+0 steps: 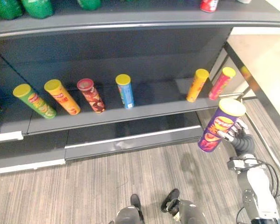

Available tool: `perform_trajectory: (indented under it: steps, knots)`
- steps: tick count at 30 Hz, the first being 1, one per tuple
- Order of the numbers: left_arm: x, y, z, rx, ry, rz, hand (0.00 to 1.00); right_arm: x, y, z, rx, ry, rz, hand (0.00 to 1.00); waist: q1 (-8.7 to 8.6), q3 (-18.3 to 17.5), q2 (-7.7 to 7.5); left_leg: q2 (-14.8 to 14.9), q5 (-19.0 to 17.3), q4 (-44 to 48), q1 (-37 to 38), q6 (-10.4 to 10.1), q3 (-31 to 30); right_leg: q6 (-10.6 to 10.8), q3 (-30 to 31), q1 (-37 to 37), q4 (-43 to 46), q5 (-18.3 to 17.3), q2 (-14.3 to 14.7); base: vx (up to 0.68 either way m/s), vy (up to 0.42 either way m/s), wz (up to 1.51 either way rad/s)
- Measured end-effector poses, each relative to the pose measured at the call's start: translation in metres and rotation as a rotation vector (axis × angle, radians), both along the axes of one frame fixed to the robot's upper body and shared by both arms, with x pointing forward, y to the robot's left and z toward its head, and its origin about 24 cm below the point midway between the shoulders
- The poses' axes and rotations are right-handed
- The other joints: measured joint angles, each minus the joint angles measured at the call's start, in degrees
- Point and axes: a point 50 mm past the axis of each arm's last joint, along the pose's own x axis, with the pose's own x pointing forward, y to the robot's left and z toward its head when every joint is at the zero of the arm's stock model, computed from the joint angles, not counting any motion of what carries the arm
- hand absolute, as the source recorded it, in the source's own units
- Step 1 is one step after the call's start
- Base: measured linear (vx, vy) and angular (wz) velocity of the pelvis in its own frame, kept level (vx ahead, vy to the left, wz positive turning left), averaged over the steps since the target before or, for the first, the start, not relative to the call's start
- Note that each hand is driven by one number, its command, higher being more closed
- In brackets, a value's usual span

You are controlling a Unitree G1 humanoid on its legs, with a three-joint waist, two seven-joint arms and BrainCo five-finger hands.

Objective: Put the gum and the chips on the shelf.

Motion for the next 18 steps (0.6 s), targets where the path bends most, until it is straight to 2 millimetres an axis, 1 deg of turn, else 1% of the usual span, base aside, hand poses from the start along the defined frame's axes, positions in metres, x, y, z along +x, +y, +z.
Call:
perform_trajectory:
  steps: [1, 2, 3, 4, 5, 6, 7, 8, 9, 10, 11, 13, 14, 15, 18]
  knots:
    - [0.000, -0.002, -0.001, -0.006, 0.011, -0.011, 0.00, -0.002, -0.001, -0.003, 0.005, 0.006, -0.008, 1.00, -0.39, 0.16, 0.94, 0.03, -0.10, -0.03, 0.34, 0.19, -2.01, 0.62, 5.85, -0.69, 3.76, 0.74, -0.25, 0.04, 0.115, 0.66]
    - [-0.001, -0.003, -0.001, -0.010, 0.017, -0.025, 0.00, -0.005, -0.002, -0.005, 0.007, 0.014, -0.014, 1.00, -0.79, 0.15, 1.11, -0.09, -0.09, 0.03, 0.36, 0.22, -3.47, 0.89, 9.84, -0.96, 5.34, 0.95, -0.06, 0.05, 0.111, 1.11]
    - [0.001, 0.003, 0.000, 0.006, 0.018, -0.043, 0.00, -0.010, -0.003, -0.011, 0.012, 0.033, -0.025, 1.00, -1.53, 0.15, 0.99, -0.58, 0.05, 0.16, 0.25, 0.43, -6.84, 0.94, 17.22, -1.41, 8.01, 1.00, 0.75, 0.08, 0.052, 1.42]
    - [0.002, 0.005, 0.000, 0.008, 0.027, -0.058, 0.00, -0.016, -0.004, -0.017, 0.026, 0.052, -0.049, 1.00, -2.01, 0.11, 0.95, -0.97, 0.44, 0.15, 0.17, 1.00, -10.36, 0.92, 23.18, -1.40, 9.85, 1.00, 1.68, 0.08, 0.012, 1.46]
    - [0.003, 0.006, 0.000, 0.009, 0.030, -0.063, 0.00, -0.019, -0.005, -0.019, 0.034, 0.058, -0.065, 1.00, -2.07, 0.10, 0.93, -1.20, 0.56, 0.15, 0.26, 1.08, -12.03, 0.91, 25.65, -1.41, 10.70, 0.99, 2.11, 0.12, -0.042, 1.47]
    - [0.006, 0.008, 0.000, 0.013, 0.035, -0.080, 0.00, -0.024, -0.007, -0.023, 0.055, 0.064, -0.099, 1.00, -2.31, 0.07, 0.92, -1.61, 1.00, 0.04, 0.11, 1.05, -15.18, 0.91, 29.77, -1.37, 11.83, 0.95, 2.92, 0.13, -0.065, 1.17]
    - [0.006, 0.008, 0.000, 0.014, 0.044, -0.093, 0.00, -0.025, -0.007, -0.025, 0.069, 0.067, -0.120, 1.00, -2.11, 0.03, 0.85, -1.67, 1.58, -0.29, 0.08, 0.90, -16.57, 0.88, 31.25, -1.12, 11.81, 0.81, 3.43, 0.14, -0.067, 1.11]
    - [0.005, 0.008, 0.000, 0.013, 0.051, -0.102, 0.00, -0.025, -0.007, -0.025, 0.079, 0.064, -0.131, 1.00, -1.52, -0.05, 0.88, -1.59, 2.70, -0.93, 0.21, 0.92, -17.44, 1.30, 31.40, -0.01, 10.48, 0.40, 3.66, 0.11, -0.080, 0.69]
    - [0.006, 0.008, 0.000, 0.012, 0.050, -0.104, 0.00, -0.024, -0.006, -0.024, 0.082, 0.055, -0.134, 1.00, -0.90, -0.14, 0.75, -1.68, 3.29, -1.08, 0.08, 0.79, -17.97, 2.15, 31.29, 1.61, 7.90, -0.55, 3.69, 0.10, -0.091, 0.38]
    - [0.006, 0.008, 0.000, 0.012, 0.049, -0.106, 0.00, -0.020, -0.006, -0.021, 0.084, 0.040, -0.129, 1.00, 0.22, -0.26, 0.56, -1.81, 3.40, -1.07, 0.01, 0.64, -17.88, 2.91, 31.27, 3.65, 4.15, -1.38, 3.84, 0.10, -0.111, 0.10]
    - [0.006, 0.007, 0.000, 0.009, 0.045, -0.102, 0.00, -0.013, -0.004, -0.016, 0.090, 0.016, -0.120, 1.00, 0.67, -0.26, 0.61, -1.77, 3.49, -1.05, -0.06, 0.50, -17.39, 3.25, 31.17, 5.49, 0.46, -1.59, 4.14, 0.06, -0.089, -0.12]
    - [0.008, 0.004, 0.000, 0.006, 0.032, -0.092, 0.00, -0.004, -0.002, -0.008, 0.096, -0.021, -0.107, 1.00, 0.76, -0.32, 0.89, -1.48, 3.71, -1.15, -0.17, 0.15, -16.85, 3.38, 31.11, 7.10, -3.43, -1.67, 4.63, 0.01, -0.082, -0.20]
    - [0.008, 0.003, 0.000, 0.005, 0.028, -0.090, 0.00, -0.003, -0.002, -0.007, 0.097, -0.027, -0.107, 1.00, 0.69, -0.38, 1.00, -1.38, 3.77, -1.22, -0.16, 0.05, -16.79, 3.60, 30.98, 7.59, -4.33, -1.79, 4.75, -0.01, -0.105, -0.14]
    - [0.009, 0.002, 0.000, 0.007, 0.028, -0.089, 0.00, -0.003, -0.004, -0.006, 0.096, -0.031, -0.112, 1.00, 0.67, -0.88, 1.13, -1.31, 4.03, -1.69, -0.17, -0.37, -16.77, 4.34, 30.74, 8.11, -5.78, -2.25, 4.82, -0.02, -0.141, -0.01]
    - [0.009, 0.001, 0.000, 0.014, 0.029, -0.082, 0.00, -0.006, -0.007, -0.008, 0.095, -0.024, -0.127, 1.00, 0.72, -1.41, 1.94, -0.44, 5.16, -3.15, -0.25, -1.70, -16.81, 4.98, 30.37, 8.65, -8.40, -2.66, 5.69, -0.06, -0.135, -0.07]
